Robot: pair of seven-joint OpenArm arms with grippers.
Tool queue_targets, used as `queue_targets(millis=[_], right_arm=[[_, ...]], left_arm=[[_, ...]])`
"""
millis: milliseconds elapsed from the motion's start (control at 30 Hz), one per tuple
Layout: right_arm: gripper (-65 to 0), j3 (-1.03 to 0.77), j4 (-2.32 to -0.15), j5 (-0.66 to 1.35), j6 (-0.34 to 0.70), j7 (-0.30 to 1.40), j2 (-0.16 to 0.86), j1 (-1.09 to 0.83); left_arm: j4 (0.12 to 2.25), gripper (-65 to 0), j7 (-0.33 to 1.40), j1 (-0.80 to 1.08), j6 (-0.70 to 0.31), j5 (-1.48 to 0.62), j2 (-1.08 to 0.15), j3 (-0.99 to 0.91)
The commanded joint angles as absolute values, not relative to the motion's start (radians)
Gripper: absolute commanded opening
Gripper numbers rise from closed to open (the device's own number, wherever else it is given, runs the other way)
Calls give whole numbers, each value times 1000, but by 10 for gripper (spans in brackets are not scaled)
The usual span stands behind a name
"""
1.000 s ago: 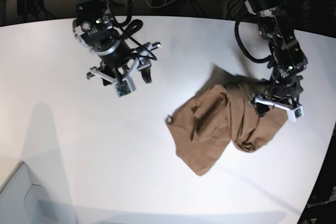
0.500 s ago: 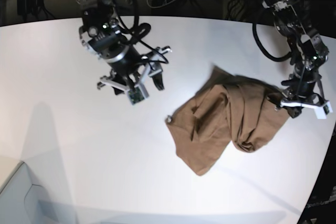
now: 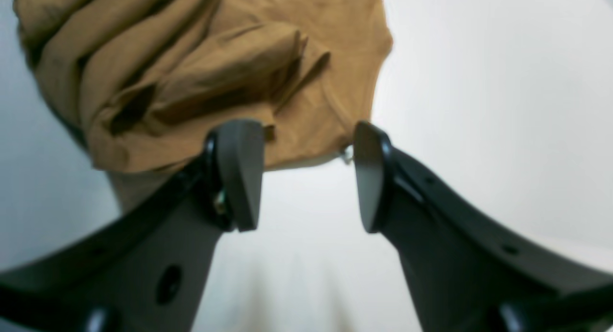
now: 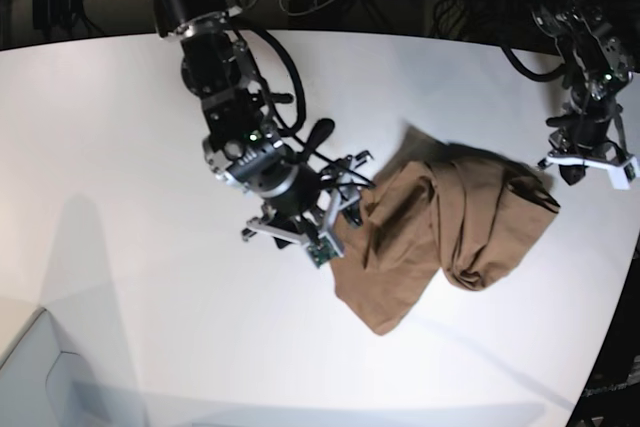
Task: Layout the t-shirt on the table in an organized manner, then fold the t-shirt properly
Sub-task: 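Move both grippers down toward the crumpled brown t-shirt, then grasp the t-shirt edges with both grippers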
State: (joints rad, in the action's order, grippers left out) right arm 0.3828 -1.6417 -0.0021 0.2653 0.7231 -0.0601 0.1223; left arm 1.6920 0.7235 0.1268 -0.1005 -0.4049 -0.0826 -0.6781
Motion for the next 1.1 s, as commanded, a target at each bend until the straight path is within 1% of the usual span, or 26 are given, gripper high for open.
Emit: queue_targets(millis=[0, 33, 67, 100, 167, 300, 333, 367, 633, 767, 800, 867, 1000, 1067], right_arm=[[-335, 383, -1658, 4, 265, 694, -68, 145], [-335, 383, -1661, 4, 265, 694, -68, 145], [-335, 383, -1662, 4, 265, 694, -68, 145], [-335, 383, -1662, 4, 265, 694, -68, 145], [-335, 383, -1662, 4, 265, 694, -65, 145], [-335, 378, -1656, 2, 265, 694, -62, 147], [-335, 378, -1656, 2, 265, 694, -62, 147], [-335, 378, -1656, 2, 265, 694, -62, 147], [-335, 378, -1650, 2, 265, 694, -50, 147], [-335, 378, -1601, 2, 265, 693, -50, 163], [-335, 377, -1589, 2, 265, 693, -50, 165], [-335, 377, -1572, 2, 265, 693, -50, 166], [-335, 381, -1566, 2, 265, 693, -50, 182], [-335, 381, -1566, 2, 265, 693, -50, 185]], left_arm=[[1702, -644, 697, 94, -99, -415, -93, -671], [1692, -640, 697, 81, -99, -414, -84, -657], [1676, -622, 697, 71, -99, -414, -79, -645], [1659, -587, 697, 65, -99, -414, -77, -636], [1633, -495, 697, 48, -97, -414, -70, -624], [1575, -277, 693, 15, -101, -414, -42, -618], [1558, -242, 690, 8, -101, -414, -41, -618], [1546, -228, 690, 1, -101, -414, -41, -618], [1449, -230, 688, -65, -104, -414, -39, -618], [1434, -232, 687, -85, -104, -414, -19, -618], [1437, -242, 687, -85, -104, -414, -15, -618], [1438, -288, 688, -85, -105, -414, -13, -618], [1438, -414, 694, -81, -105, -415, 8, -618], [1438, -456, 694, -77, -105, -415, 15, -618]])
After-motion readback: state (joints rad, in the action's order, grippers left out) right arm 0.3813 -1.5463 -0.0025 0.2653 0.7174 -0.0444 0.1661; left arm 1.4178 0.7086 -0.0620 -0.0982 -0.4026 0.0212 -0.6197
